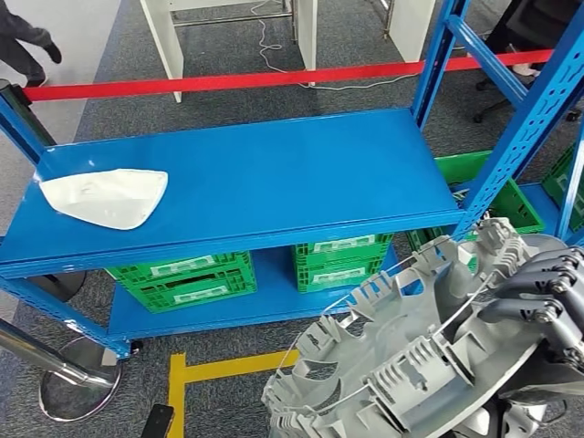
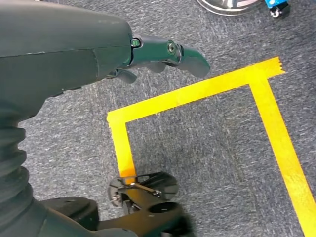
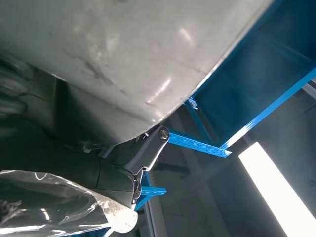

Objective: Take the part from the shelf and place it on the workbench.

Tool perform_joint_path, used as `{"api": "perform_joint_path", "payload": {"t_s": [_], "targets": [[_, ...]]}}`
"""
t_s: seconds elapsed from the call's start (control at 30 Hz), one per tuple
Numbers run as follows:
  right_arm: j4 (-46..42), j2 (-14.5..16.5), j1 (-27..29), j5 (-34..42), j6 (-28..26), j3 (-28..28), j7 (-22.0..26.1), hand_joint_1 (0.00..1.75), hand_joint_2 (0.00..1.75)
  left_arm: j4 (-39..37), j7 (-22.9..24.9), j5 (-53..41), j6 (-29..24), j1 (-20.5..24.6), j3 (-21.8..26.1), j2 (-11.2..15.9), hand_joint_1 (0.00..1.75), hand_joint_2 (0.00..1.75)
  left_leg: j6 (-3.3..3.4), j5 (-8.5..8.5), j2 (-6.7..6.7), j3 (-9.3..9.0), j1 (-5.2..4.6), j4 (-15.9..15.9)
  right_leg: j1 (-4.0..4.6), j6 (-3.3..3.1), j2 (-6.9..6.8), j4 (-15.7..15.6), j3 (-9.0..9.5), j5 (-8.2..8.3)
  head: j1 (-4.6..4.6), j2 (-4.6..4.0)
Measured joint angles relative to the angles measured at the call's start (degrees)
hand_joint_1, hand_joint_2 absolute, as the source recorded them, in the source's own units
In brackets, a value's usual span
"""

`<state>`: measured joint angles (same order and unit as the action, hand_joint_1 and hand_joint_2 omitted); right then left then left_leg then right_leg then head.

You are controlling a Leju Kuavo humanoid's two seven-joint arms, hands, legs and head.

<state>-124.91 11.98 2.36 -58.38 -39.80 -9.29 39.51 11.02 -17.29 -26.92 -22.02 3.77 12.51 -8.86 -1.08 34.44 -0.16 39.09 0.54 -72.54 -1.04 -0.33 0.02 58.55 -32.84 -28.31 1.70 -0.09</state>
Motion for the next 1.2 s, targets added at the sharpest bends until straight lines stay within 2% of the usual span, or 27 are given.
{"api": "perform_joint_path", "payload": {"t_s": [0.03,0.07,0.1,0.13,0.2,0.23,0.3,0.53,0.6,0.63,0.67,0.7,0.77,0.8,0.93,1.0,1.07,1.1,1.13,1.17,1.2], "targets": [[0.0,0.0,0.13,0.0,0.0,-0.03,-0.04,1.75,1.75,0.0,0.05,0.0,0.08,-0.13,0.01,0.02,0.0,1.75,-0.04,0.32,0.0,0.83,0.01,-1.95,0.01,-0.02,0.01,0.0,0.02,-0.01,-0.01,0.0],[-0.01,0.0,0.28,-0.01,0.0,-0.09,-0.09,1.75,1.75,0.0,0.15,0.0,0.17,-0.25,0.03,0.04,0.0,1.75,0.01,-0.45,0.0,0.7,0.02,-1.8,0.01,-0.02,0.06,0.01,0.07,-0.02,-0.02,0.0],[-0.02,0.0,0.46,-0.02,0.0,-0.16,-0.15,1.75,1.75,0.0,0.28,-0.02,0.29,-0.33,0.04,0.09,0.0,1.75,0.14,-2.16,0.0,-0.39,0.02,0.49,0.01,0.0,0.11,0.01,0.17,-0.03,-0.01,0.0],[-0.06,0.0,0.63,-0.03,0.0,-0.23,-0.22,1.75,1.75,0.0,0.45,-0.06,0.4,-0.38,0.05,0.17,0.0,1.75,0.37,-4.36,0.0,-2.26,0.0,4.46,0.01,0.06,0.17,0.01,0.28,-0.07,-0.02,0.0],[-0.14,0.0,0.92,-0.04,0.0,-0.3,-0.34,1.75,1.75,0.0,0.79,-0.34,0.53,-0.37,0.05,0.31,0.0,1.75,0.84,-6.84,-0.01,-5.53,-0.19,11.41,0.18,0.36,0.24,0.05,0.29,-0.14,0.01,0.0],[-0.18,0.0,1.04,-0.04,0.0,-0.31,-0.38,1.75,1.75,0.0,0.93,-0.54,0.56,-0.38,0.05,0.35,0.0,1.75,1.03,-7.15,-0.02,-6.3,-0.31,13.28,0.26,0.62,0.24,0.05,0.2,-0.12,0.04,0.0],[-0.19,0.0,1.21,-0.04,0.0,-0.32,-0.42,1.75,1.75,0.0,1.07,-0.81,0.59,-0.4,0.04,0.36,0.0,1.75,1.18,-6.91,-0.02,-6.36,-0.45,13.92,0.33,1.02,0.26,0.05,-0.03,-0.02,0.1,0.0],[-0.2,0.0,1.28,-0.03,0.0,-0.33,-0.44,1.75,1.75,0.0,1.09,-0.86,0.6,-0.45,0.03,0.37,0.0,1.75,1.22,-6.9,-0.04,-6.29,-0.48,13.87,0.3,1.14,0.25,-0.02,-0.03,0.03,0.12,0.0],[-0.26,0.0,1.35,-0.02,0.0,-0.34,-0.46,1.75,1.75,0.0,1.19,-0.91,0.7,-0.56,0.04,0.37,0.0,1.75,1.5,-7.0,-0.04,-6.3,-0.47,14.02,0.29,1.46,0.22,-0.21,0.07,0.11,0.09,0.0],[-0.32,0.0,1.43,-0.03,0.0,-0.33,-0.48,1.75,1.75,0.0,1.32,-0.95,0.85,-0.59,0.07,0.38,0.0,1.75,1.86,-7.18,-0.01,-6.4,-0.35,14.3,0.28,1.71,0.19,0.2,-0.17,-0.34,0.12,0.0],[-0.38,0.0,1.58,-0.03,0.0,-0.33,-0.52,1.75,1.75,0.0,1.47,-0.98,1.07,-0.61,0.09,0.36,0.0,1.75,2.29,-7.37,0.06,-6.45,-0.24,14.59,0.27,2.07,0.17,4.18,-2.09,-2.41,0.2,0.0],[-0.42,0.0,1.74,-0.03,0.0,-0.32,-0.57,1.75,1.75,0.0,1.6,-1.01,1.23,-0.6,0.1,0.33,0.0,1.75,2.53,-7.46,0.09,-6.54,-0.09,14.71,0.19,2.31,0.11,5.14,-2.51,-2.47,0.31,0.0],[-0.46,0.0,2.01,-0.01,0.0,-0.32,-0.66,1.75,1.75,0.0,1.73,-1.03,1.46,-0.59,0.12,0.27,0.0,1.75,2.42,-7.31,0.1,-6.41,-0.19,14.35,0.08,2.46,0.04,4.92,-2.14,-2.42,0.45,0.0],[-0.47,0.0,2.06,-0.01,0.0,-0.33,-0.67,1.75,1.75,0.0,1.75,-1.04,1.45,-0.59,0.12,0.28,0.0,1.75,2.06,-7.22,0.05,-6.32,-0.29,14.07,0.07,2.27,0.03,0.98,-0.14,-0.5,0.42,0.0],[-0.48,0.0,2.13,0.0,0.0,-0.37,-0.67,1.75,1.75,0.0,1.75,-1.04,1.45,-0.55,0.12,0.35,0.0,1.75,0.9,-6.91,0.03,-6.02,-0.2,13.62,0.11,1.14,0.12,-0.02,0.36,-0.26,0.3,0.0],[-0.48,0.0,2.12,-0.01,0.0,-0.4,-0.67,1.75,1.75,0.0,1.75,-1.04,1.45,-0.53,0.12,0.38,0.0,1.75,0.33,-4.25,0.03,-4.5,-0.07,9.78,-0.1,0.45,-0.08,-0.16,0.43,-0.02,0.09,0.0],[-0.48,0.0,2.14,-0.1,0.0,-0.42,-0.68,1.75,1.75,0.0,1.72,-1.03,1.64,-0.58,0.12,0.38,0.0,1.75,-0.08,-0.26,0.03,-1.38,0.03,2.15,-0.05,0.06,-0.23,-0.11,0.3,0.15,-0.07,0.0],[-0.48,0.0,2.17,-0.2,0.0,-0.42,-0.69,1.75,1.75,0.0,1.63,-1.03,1.84,-0.62,0.12,0.38,0.0,1.75,-0.16,0.95,0.03,-0.17,0.06,-0.91,-0.02,-0.01,-0.27,-0.1,0.21,0.22,-0.06,0.0],[-0.48,0.0,2.2,-0.29,0.0,-0.42,-0.7,1.75,1.75,0.0,1.47,-1.04,2.09,-0.65,0.12,0.38,0.0,1.75,-0.16,1.03,0.03,0.18,0.06,-2.12,0.0,-0.04,-0.25,-0.08,0.14,0.26,-0.08,0.0],[-0.48,0.0,2.23,-0.37,0.0,-0.43,-0.71,1.75,1.75,0.0,1.27,-1.07,2.33,-0.67,0.12,0.38,0.0,1.75,-0.06,-0.05,0.03,-0.58,0.06,-0.99,0.01,-0.04,-0.22,-0.06,0.11,0.3,-0.08,0.0],[-0.49,0.0,2.26,-0.39,0.0,-0.45,-0.72,1.75,1.75,0.0,1.11,-1.13,2.53,-0.67,0.12,0.38,0.0,1.75,0.15,-1.96,0.03,-2.32,0.04,2.2,0.02,0.0,-0.18,-0.05,0.13,0.34,-0.08,0.0]]}}
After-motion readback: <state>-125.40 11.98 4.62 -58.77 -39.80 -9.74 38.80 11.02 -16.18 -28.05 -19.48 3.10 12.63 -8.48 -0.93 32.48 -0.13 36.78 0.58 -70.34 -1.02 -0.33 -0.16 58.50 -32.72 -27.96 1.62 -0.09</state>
